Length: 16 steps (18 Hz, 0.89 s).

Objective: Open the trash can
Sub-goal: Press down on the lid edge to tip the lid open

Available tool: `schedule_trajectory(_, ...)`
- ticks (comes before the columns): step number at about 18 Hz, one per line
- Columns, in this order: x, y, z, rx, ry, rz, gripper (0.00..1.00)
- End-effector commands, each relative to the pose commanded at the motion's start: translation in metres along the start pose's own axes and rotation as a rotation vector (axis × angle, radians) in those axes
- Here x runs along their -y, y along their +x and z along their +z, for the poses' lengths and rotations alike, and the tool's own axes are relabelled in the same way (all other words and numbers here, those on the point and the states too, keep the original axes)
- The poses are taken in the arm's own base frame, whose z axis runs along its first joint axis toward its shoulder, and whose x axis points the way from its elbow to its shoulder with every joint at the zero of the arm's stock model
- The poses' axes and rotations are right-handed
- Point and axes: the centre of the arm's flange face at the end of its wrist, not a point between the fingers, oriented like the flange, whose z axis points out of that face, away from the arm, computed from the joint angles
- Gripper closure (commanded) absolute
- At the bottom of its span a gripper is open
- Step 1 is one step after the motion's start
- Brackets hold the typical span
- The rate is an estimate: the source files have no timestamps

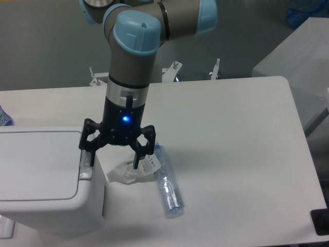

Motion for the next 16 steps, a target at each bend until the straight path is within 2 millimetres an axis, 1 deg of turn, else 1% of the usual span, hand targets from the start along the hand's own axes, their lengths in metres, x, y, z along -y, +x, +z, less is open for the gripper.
schedule_trajectory(8, 0.000, -0.001, 0.002, 0.000, -0.003, 0.000, 0.00)
schedule_trajectory(9, 0.003, 0.000, -0.001, 0.001, 0.006, 0.004, 0.00)
schedule_trajectory(11, 0.020, 0.005, -0.021, 0.011, 0.069, 0.034, 0.00)
schedule_trajectory(13, 0.041, 0.009, -0.050, 0.028, 0.160, 0.068, 0.00)
schedule_trajectory(14, 0.049, 0.002, -0.065, 0.041, 0.191, 0.066, 0.00)
schedule_trajectory(16, 0.061, -0.023, -0.089, 0.073, 0.237, 0.042, 0.00)
